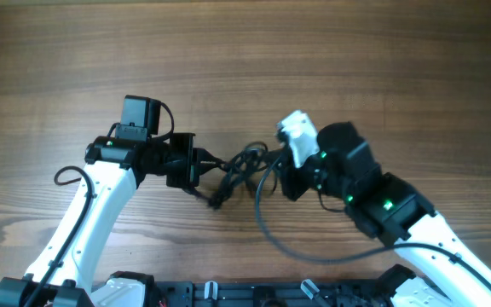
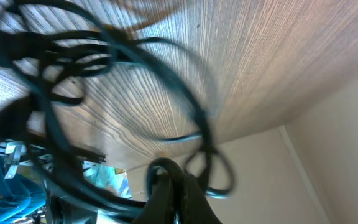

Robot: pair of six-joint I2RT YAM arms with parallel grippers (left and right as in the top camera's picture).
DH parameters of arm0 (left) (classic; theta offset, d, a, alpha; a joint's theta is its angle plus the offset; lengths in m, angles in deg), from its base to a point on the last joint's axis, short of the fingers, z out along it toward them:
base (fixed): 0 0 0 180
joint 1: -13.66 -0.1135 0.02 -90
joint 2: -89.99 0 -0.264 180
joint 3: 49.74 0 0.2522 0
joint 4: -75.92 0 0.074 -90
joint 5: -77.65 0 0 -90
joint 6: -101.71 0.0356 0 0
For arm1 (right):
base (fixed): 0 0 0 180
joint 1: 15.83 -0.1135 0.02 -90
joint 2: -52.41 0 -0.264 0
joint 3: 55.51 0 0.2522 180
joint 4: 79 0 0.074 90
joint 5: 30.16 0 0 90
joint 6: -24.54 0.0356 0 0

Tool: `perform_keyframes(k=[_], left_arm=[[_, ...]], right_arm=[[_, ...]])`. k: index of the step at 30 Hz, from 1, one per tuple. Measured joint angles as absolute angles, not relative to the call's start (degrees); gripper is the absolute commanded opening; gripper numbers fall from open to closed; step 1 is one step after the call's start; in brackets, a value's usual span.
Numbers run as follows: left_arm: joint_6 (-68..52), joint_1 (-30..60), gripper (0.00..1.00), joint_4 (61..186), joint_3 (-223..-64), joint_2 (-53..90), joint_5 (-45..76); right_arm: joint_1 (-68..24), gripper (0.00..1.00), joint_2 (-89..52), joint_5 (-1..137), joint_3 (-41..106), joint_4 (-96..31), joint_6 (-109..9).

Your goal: Untangle cables

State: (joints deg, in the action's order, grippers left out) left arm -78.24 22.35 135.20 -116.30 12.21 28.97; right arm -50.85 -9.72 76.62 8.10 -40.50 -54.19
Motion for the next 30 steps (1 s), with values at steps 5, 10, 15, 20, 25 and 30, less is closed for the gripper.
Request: perform_keyframes(k=[5,10,15,20,25,30], left_arm=[[-77.96,21.12,0.04,139.38,-115.86,11.95,14.77],[-77.94,21.1,0.04,139.57,-115.82,11.93,9.46],[-70.92,21.1,0.47,138.07,-115.71,11.93,8.45],[-44.23,21.1,0.73,133.69,-115.56,11.88,11.82],[-26.03,21.32,0.68,131.33,-115.56,11.88,16.6],[-15.12,25.52,0.66,129.13,-115.51,11.86,21.56]], right_arm=[[-35.36,0.04,-9.43,90.28,8.12,-44.13,-45.65],[-30.11,0.04,-13.52,110.82,8.12,-46.82,-44.12],[-29.91,0.04,-22.59,119.72,8.12,-49.75,-42.13],[-29.87,0.04,-29.15,129.01,8.14,-58.58,-36.75],[-29.87,0.04,-30.31,135.48,8.14,-72.07,-28.29],[-29.89,0.04,-30.33,138.41,8.23,-84.24,-16.53]])
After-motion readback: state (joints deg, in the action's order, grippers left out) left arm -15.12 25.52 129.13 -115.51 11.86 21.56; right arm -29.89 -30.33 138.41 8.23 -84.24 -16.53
